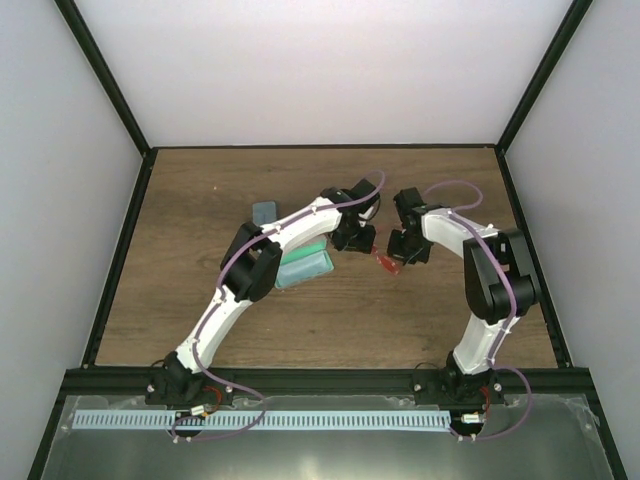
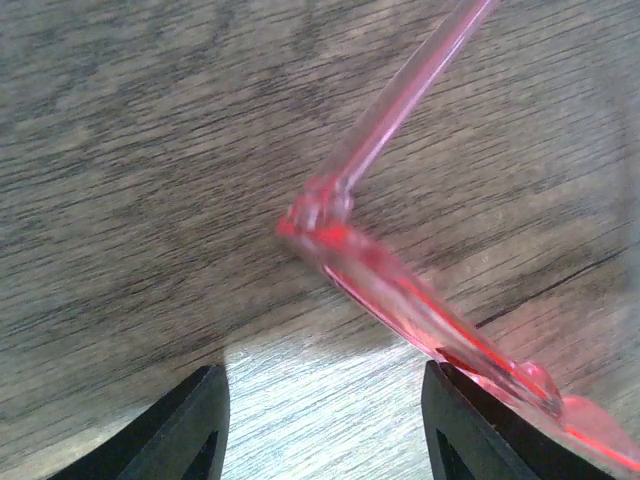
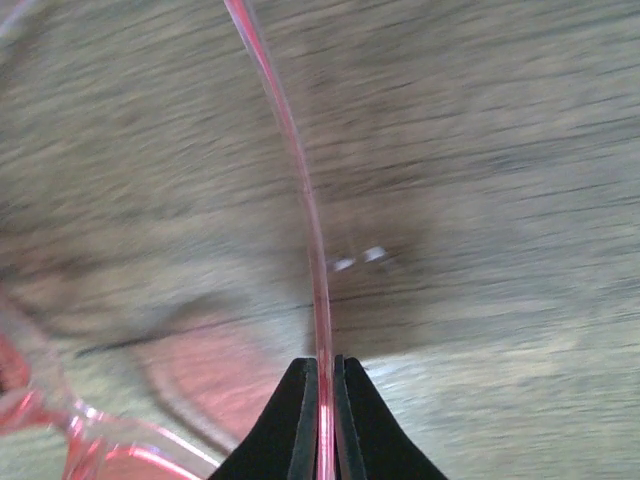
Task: Organize the sunglasses
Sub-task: Fold the sunglasses at the center of the board.
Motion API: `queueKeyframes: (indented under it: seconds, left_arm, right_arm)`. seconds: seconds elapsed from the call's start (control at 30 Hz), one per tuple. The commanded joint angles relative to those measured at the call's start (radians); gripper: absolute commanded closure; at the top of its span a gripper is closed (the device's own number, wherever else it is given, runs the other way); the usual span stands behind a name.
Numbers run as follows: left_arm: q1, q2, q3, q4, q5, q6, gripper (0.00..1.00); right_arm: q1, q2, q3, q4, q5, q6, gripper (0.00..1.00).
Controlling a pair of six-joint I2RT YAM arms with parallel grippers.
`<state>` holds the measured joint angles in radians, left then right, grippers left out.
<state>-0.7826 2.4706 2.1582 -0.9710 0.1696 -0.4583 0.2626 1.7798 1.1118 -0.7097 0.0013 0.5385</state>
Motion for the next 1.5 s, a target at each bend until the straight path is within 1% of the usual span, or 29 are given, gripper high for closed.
queueKeyframes:
  seconds: [0.0, 0.23, 0.33, 0.37, 0.5, 0.53, 0.6, 0.7, 0.8, 0.87, 0.97, 1.0, 1.07, 1.13, 1.27, 1.33, 1.47]
  left_arm:
    - [0.004, 0.05, 0.016, -0.015, 0.018, 0.019, 0.46]
    - [0.003, 0.064, 0.012, -0.017, 0.037, 0.028, 0.42]
    - [0.002, 0.066, 0.011, -0.021, 0.038, 0.034, 0.41]
    - [0.002, 0.065, 0.009, -0.023, 0.036, 0.035, 0.4]
    - [0.002, 0.036, -0.026, -0.017, 0.022, 0.036, 0.38]
    - [0.003, 0.024, -0.039, -0.011, 0.02, 0.036, 0.37]
    - [0.002, -0.004, -0.062, -0.001, 0.017, 0.032, 0.37]
    - [0.002, -0.042, -0.095, 0.012, 0.012, 0.025, 0.37]
    - [0.003, -0.073, -0.119, 0.022, 0.014, 0.016, 0.35]
    - [0.003, -0.085, -0.123, 0.024, 0.021, 0.014, 0.33]
    - [0.001, -0.096, -0.127, 0.023, 0.032, 0.003, 0.31]
    - [0.003, -0.099, -0.129, 0.023, 0.035, -0.003, 0.3]
    - [0.002, -0.104, -0.134, 0.024, 0.042, -0.01, 0.3]
    - [0.001, -0.109, -0.14, 0.023, 0.04, -0.014, 0.3]
    - [0.001, -0.123, -0.142, 0.01, 0.036, -0.014, 0.3]
    - [0.001, -0.131, -0.148, 0.006, 0.033, -0.013, 0.3]
    - [-0.001, -0.137, -0.156, -0.006, 0.033, -0.007, 0.3]
  right_arm:
    - [0.07, -0.036, -0.005, 0.03, -0.053, -0.053, 0.99]
    - [0.144, -0.033, -0.01, 0.079, -0.109, -0.118, 0.98]
    - [0.146, -0.045, -0.023, 0.087, -0.113, -0.144, 0.9]
    - [0.145, -0.053, -0.027, 0.086, -0.108, -0.152, 0.86]
    - [0.146, -0.104, -0.026, 0.055, -0.042, -0.155, 0.7]
    - [0.145, -0.124, -0.027, 0.049, -0.029, -0.156, 0.68]
    - [0.144, -0.169, -0.029, 0.037, 0.006, -0.152, 0.68]
    - [0.111, -0.233, -0.028, 0.025, 0.036, -0.13, 0.72]
    - [0.061, -0.264, -0.018, 0.029, 0.044, -0.148, 0.71]
    - [0.03, -0.246, -0.005, 0.038, 0.049, -0.189, 0.64]
    - [0.006, -0.173, 0.027, 0.044, 0.084, -0.276, 0.48]
    - [0.005, -0.148, 0.035, 0.048, 0.107, -0.306, 0.46]
    - [0.003, -0.124, 0.022, 0.08, 0.137, -0.351, 0.43]
    - [-0.008, -0.111, 0.006, 0.123, 0.119, -0.37, 0.39]
    - [-0.018, -0.071, -0.021, 0.207, 0.174, -0.431, 0.32]
    - [-0.033, -0.047, -0.012, 0.22, 0.172, -0.431, 0.3]
    - [-0.046, 0.003, 0.006, 0.254, 0.156, -0.443, 0.3]
